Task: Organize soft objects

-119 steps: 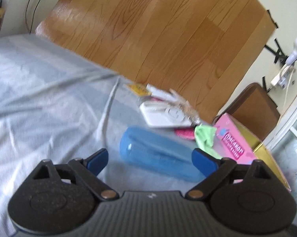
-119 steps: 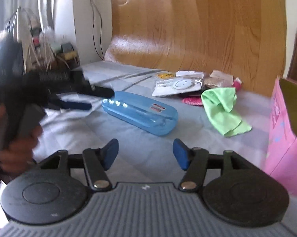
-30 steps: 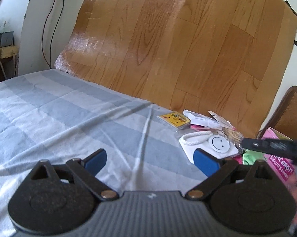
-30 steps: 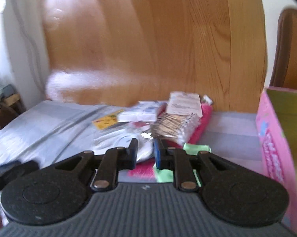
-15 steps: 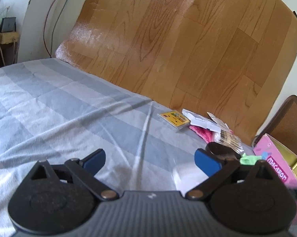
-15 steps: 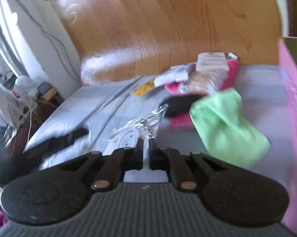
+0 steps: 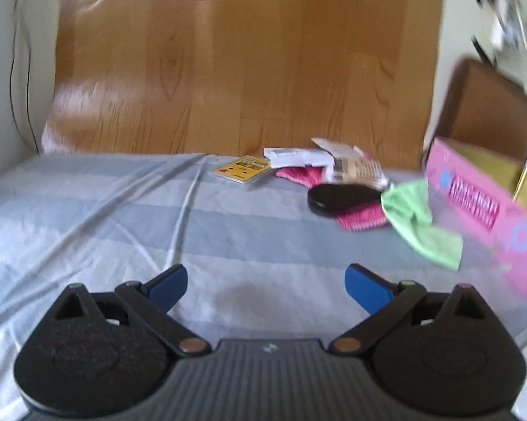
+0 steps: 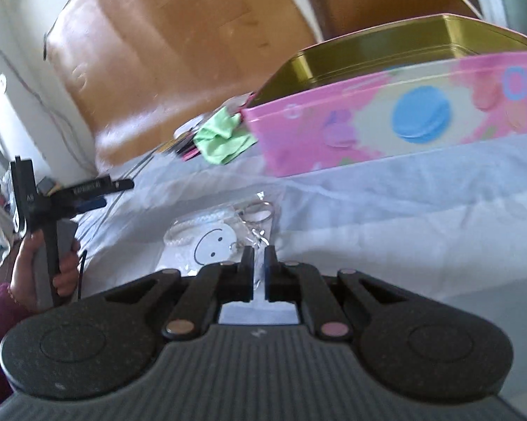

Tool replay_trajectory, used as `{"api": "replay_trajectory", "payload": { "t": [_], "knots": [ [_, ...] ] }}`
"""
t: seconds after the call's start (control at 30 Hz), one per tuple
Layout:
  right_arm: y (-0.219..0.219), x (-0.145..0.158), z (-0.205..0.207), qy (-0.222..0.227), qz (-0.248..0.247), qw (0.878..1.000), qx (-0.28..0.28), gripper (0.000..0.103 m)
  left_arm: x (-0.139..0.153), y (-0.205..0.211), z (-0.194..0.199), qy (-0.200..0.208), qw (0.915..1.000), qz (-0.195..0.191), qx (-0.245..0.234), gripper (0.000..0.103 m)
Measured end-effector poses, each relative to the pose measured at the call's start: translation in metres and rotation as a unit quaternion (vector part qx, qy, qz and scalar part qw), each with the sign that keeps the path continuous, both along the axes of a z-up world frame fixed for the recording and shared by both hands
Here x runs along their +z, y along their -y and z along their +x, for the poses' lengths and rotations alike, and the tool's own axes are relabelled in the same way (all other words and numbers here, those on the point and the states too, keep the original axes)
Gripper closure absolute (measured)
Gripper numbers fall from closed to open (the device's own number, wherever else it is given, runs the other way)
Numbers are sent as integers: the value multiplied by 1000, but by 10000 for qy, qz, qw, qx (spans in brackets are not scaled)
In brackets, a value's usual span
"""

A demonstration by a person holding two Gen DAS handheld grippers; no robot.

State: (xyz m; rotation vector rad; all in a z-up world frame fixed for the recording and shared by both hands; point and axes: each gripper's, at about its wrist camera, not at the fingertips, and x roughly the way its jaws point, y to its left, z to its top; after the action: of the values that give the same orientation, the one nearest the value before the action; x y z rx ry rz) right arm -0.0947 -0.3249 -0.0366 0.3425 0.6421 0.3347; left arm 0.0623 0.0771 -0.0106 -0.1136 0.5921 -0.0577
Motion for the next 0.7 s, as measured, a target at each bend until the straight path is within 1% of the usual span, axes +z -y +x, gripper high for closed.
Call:
{"api": "replay_trajectory", "payload": {
  "t": [0.07, 0.13, 0.2, 0.43, 0.7],
  "knots": [
    [1, -2, 4, -64, 154, 9998, -50, 90, -2, 16, -2, -23, 9991, 422, -16, 3],
    [3, -6, 6, -16, 218, 9997, -53, 89, -5, 21, -1, -154, 9986, 509, -26, 4],
    [4, -9, 6, 68, 245, 9997, -23, 89, -5, 22, -3, -188, 9982, 569, 39, 4],
    [11, -13, 2, 76, 568, 9983, -60, 89, -8, 13, 3, -357, 9982, 431, 213, 4],
    [9, -11, -1, 18, 651, 9978, -114, 89, -10, 12, 5, -448, 9977, 443, 251, 4]
  ]
}}
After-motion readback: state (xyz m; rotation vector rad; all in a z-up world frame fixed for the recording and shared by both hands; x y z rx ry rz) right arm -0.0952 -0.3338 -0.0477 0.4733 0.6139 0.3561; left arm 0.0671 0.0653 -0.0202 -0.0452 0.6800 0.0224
